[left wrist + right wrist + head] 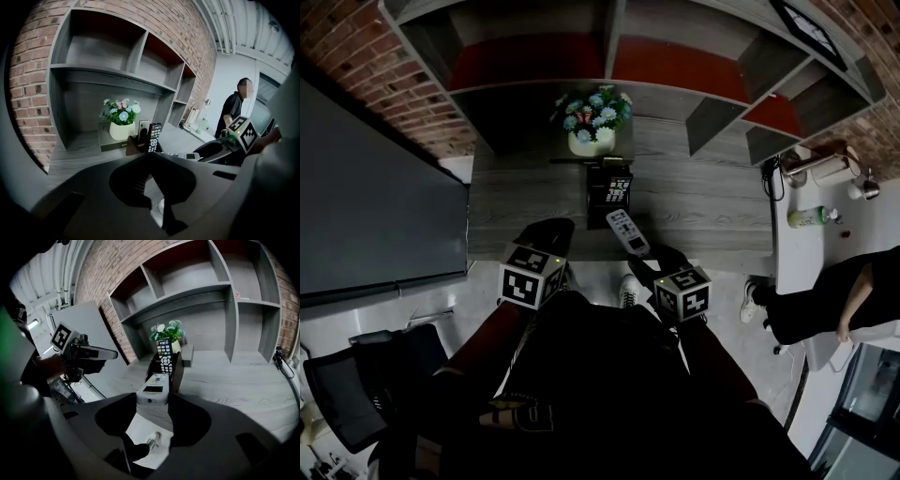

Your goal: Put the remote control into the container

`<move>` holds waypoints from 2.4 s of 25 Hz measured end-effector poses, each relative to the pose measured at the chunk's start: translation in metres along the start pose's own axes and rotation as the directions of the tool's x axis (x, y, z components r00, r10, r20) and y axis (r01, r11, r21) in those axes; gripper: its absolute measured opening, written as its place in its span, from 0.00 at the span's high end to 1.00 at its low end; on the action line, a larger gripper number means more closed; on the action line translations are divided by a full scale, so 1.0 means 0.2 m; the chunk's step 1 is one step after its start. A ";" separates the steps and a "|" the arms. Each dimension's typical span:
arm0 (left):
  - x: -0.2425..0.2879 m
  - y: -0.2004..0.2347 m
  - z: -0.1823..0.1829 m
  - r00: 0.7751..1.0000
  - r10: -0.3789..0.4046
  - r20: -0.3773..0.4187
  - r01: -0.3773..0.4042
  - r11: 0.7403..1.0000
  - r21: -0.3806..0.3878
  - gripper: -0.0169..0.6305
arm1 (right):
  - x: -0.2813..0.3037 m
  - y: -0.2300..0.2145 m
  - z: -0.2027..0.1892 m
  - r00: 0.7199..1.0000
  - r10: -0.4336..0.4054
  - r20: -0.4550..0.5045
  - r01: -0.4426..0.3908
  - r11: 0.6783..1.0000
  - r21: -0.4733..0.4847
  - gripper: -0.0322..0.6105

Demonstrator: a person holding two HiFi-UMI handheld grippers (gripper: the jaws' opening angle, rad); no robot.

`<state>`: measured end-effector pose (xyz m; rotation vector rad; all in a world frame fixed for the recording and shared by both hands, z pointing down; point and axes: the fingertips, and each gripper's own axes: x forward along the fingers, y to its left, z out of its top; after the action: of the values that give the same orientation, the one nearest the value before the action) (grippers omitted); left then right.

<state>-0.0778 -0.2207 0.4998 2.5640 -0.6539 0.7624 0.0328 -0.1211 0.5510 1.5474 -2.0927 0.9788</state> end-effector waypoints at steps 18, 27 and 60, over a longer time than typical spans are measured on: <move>-0.18 0.22 -0.02 0.996 0.069 0.056 -0.064 0.994 -0.088 0.96 | 0.25 -0.09 0.14 0.991 -0.109 -0.076 0.116 0.989 0.096 0.61; -0.23 0.28 -0.07 0.995 0.073 0.060 -0.067 0.993 -0.102 0.96 | 0.36 -0.13 0.27 0.984 -0.176 -0.036 0.179 0.978 0.110 0.61; -0.30 0.10 -0.12 0.996 -0.065 0.057 0.063 0.998 0.021 0.96 | -0.14 0.16 0.21 0.954 -0.144 0.262 0.103 0.981 0.164 0.82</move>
<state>-0.1432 -0.2070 0.4878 2.6195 -0.5816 0.6793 0.0160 -0.1264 0.4940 1.9633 -2.1068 0.9402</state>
